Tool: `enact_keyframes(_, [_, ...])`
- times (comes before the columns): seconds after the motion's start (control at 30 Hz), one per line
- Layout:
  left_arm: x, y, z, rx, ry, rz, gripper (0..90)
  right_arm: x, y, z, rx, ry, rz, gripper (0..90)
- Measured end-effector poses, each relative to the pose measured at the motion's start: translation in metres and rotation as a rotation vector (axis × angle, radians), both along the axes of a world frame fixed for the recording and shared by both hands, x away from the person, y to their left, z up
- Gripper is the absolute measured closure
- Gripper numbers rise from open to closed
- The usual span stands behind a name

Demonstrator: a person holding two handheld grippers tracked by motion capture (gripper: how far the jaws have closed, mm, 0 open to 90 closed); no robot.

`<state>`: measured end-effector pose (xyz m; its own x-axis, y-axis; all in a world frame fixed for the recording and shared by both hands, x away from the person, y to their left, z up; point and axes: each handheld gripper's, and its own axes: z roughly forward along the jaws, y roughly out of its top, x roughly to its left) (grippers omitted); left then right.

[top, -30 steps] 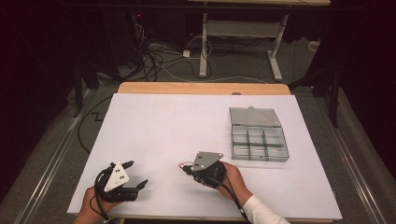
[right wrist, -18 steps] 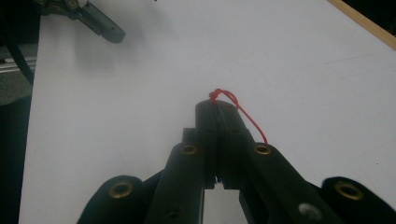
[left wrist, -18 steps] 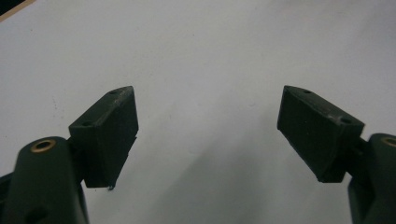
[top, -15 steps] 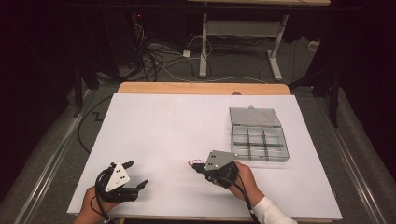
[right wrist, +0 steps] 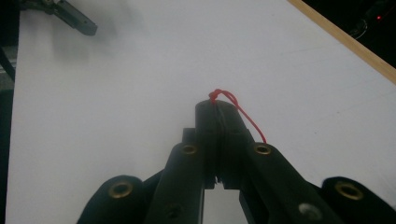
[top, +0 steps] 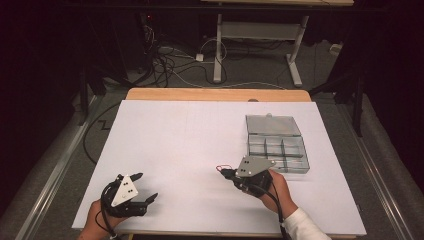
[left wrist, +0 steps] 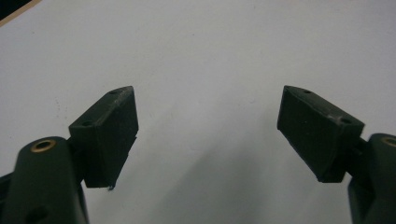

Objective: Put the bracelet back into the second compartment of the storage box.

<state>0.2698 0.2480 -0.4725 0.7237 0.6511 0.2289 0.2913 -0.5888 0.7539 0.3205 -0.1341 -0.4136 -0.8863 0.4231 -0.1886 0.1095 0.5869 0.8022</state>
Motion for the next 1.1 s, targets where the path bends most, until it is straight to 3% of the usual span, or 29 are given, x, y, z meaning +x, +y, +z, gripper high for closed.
enact_keyframes(0.33, [0.000,-0.003,-0.001,0.000,0.016,-0.006,19.4,0.008,-0.025,0.010,0.001,-0.017,-0.062,89.6])
enact_keyframes(0.77, [0.001,-0.002,-0.002,0.001,0.015,0.000,19.3,0.024,-0.065,0.016,-0.006,-0.035,-0.186,89.6])
enact_keyframes(1.1, [0.002,-0.002,-0.002,0.005,0.006,-0.010,19.3,0.037,-0.089,0.013,-0.018,-0.027,-0.283,89.6])
